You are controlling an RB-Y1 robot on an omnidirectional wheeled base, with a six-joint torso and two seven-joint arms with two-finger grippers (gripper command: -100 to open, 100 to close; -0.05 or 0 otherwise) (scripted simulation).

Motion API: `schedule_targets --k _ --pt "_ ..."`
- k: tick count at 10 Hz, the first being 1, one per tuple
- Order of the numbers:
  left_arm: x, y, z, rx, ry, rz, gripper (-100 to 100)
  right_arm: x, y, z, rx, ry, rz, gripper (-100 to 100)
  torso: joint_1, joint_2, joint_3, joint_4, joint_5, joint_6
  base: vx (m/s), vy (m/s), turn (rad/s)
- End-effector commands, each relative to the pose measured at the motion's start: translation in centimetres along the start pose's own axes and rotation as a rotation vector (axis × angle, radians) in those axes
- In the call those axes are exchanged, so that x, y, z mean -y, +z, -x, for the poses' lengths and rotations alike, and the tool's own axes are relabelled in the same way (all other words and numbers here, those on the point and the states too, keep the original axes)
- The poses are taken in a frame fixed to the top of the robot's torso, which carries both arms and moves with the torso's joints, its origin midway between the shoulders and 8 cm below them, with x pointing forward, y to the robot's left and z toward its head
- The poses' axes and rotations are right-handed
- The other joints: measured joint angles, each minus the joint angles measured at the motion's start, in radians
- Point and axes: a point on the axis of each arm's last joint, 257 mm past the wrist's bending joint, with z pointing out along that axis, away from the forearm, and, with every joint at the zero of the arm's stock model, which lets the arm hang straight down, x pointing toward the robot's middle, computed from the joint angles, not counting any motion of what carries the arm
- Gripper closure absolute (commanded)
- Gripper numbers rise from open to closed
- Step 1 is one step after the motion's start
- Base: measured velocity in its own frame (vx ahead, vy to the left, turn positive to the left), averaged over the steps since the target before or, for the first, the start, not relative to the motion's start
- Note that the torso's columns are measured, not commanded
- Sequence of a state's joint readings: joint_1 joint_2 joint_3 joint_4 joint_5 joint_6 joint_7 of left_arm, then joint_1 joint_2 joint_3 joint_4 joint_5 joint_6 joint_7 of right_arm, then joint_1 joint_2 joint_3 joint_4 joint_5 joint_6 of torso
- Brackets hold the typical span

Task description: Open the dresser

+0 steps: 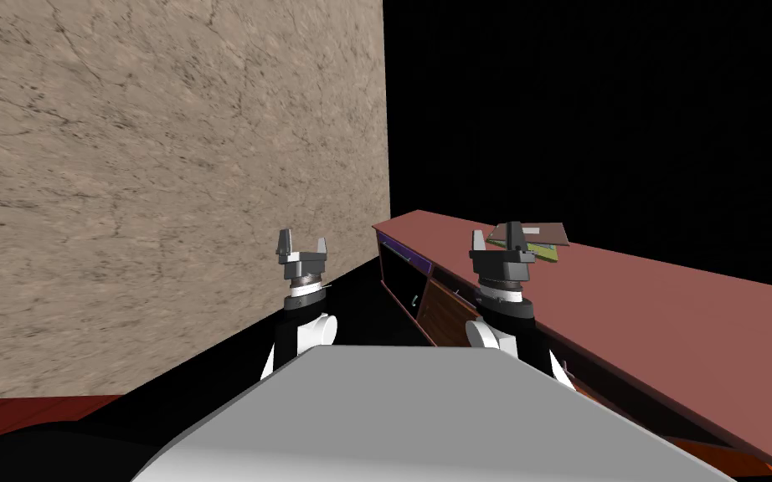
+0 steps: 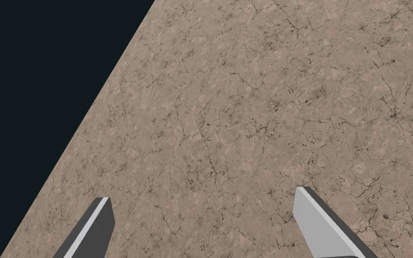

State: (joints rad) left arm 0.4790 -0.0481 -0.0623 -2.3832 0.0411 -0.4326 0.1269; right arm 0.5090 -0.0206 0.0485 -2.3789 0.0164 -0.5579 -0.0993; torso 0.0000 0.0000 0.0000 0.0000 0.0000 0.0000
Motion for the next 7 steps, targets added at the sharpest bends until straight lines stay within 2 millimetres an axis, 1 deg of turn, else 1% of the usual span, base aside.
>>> schedule_targets --k 1,3,7 --pt "0.00 0.00 0.00 0.000 0.000 0.000 0 0.00 0.00 0.00 0.000 0.000 0.000 0 0.000 0.041 -0.082 0.041 0.000 0.000 0.000 0.000 0.000" --pt "0.01 0.00 0.00 0.000 0.000 0.000 0 -0.01 0.00 0.00 0.000 0.000 0.000 0 0.000 0.175 -0.351 0.176 0.000 0.000 0.000 0.000 0.000" --pt "0.01 0.00 0.00 0.000 0.000 0.000 0 -0.01 0.00 0.00 0.000 0.000 0.000 0 0.000 0.470 -0.939 0.470 0.000 0.000 0.000 0.000 0.000"
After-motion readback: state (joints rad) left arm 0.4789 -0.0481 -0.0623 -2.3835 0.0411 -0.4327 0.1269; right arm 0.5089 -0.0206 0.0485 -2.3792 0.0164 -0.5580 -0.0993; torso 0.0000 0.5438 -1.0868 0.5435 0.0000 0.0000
